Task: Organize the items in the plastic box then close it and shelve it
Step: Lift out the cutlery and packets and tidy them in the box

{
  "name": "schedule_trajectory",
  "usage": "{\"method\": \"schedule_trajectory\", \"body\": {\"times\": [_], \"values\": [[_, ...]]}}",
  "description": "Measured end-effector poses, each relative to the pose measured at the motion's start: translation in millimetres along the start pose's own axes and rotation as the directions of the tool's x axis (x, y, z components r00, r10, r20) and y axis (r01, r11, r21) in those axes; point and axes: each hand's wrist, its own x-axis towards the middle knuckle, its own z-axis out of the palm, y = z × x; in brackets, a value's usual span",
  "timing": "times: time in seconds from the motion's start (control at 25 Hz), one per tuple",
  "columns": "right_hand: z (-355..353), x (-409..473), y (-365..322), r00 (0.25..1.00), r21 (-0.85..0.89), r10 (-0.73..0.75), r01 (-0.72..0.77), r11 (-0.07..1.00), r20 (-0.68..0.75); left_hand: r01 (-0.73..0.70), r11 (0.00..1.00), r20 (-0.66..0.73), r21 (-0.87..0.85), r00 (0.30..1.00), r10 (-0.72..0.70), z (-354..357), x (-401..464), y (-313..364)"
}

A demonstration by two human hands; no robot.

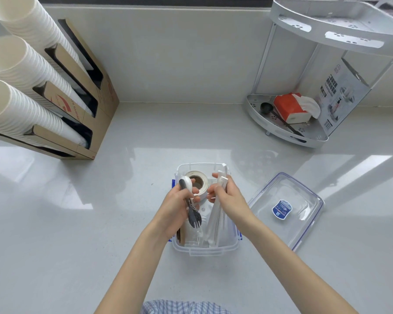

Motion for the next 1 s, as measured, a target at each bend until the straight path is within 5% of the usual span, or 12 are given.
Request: {"method": "schedule_trajectory", "body": {"times": [0.32, 0.6, 1.0], "values": [[-1.9, 6.1, -5.5, 0.993, -0.645, 0.084, -0.013, 0.764, 0.079, 0.001, 0.999, -0.045, -0.036, 0.999, -0.003, -1.2, -1.2, 0.8], [13.5, 19.7, -6.6, 0.998, -0.743, 0.052, -0.053, 0.667, -0.025, -0.019, 0.999, -0.040, -0.036, 0.999, 0.017, -2.5, -6.1, 4.6], [25.5, 10.4, 15.2, 0.973, -0.844, 0.231, -0.149, 0.516, -0.030, -0.023, 1.000, -0.015, -0.021, 1.000, 0.022, -5.4, -4.5, 4.4]]}}
